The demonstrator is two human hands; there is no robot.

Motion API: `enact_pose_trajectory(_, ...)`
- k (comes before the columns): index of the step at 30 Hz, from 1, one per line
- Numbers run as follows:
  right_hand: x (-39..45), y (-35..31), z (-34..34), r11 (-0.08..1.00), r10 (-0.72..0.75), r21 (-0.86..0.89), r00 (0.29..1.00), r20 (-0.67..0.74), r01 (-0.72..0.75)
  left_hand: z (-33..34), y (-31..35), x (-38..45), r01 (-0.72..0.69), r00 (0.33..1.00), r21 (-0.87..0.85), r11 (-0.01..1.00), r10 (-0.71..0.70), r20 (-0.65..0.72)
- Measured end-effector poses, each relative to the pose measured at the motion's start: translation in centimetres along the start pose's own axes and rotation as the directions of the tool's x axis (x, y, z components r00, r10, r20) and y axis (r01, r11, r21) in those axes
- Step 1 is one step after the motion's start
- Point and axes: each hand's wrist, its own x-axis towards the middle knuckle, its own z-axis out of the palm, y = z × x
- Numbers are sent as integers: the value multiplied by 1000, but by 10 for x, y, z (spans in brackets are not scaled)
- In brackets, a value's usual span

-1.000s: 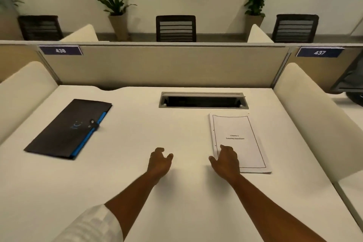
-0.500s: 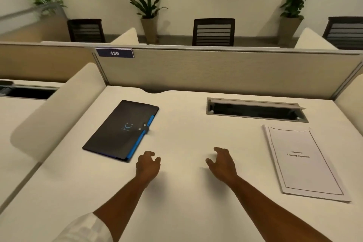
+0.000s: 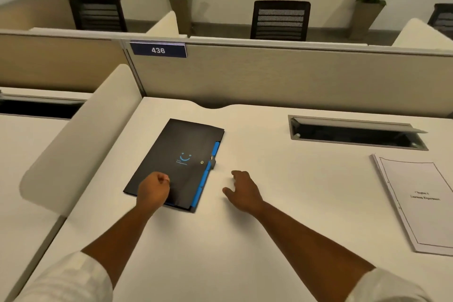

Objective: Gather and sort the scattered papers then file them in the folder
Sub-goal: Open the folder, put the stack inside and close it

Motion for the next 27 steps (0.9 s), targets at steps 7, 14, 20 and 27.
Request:
enact_pose_trajectory(7, 52, -43, 20, 976, 145, 165, 989, -23, -139, -22, -16, 50, -21, 998, 395, 919, 41, -42)
enact_pose_trajectory(14, 80, -58, 31, 940, 302, 215, 939, -166, -264, -22, -22, 95, 15, 998, 221, 975, -28, 55)
enact_pose_trajectory(20, 75, -49, 42, 929, 327, 263, 908, -261, -259, -8, -19, 101, 155, 987, 123, 980, -159, 26)
enact_pose_trajectory(27, 47, -23, 31, 796, 321, 596, 909, -266, -107, 12, -5, 75, 295, 955, -42, 955, -292, 60)
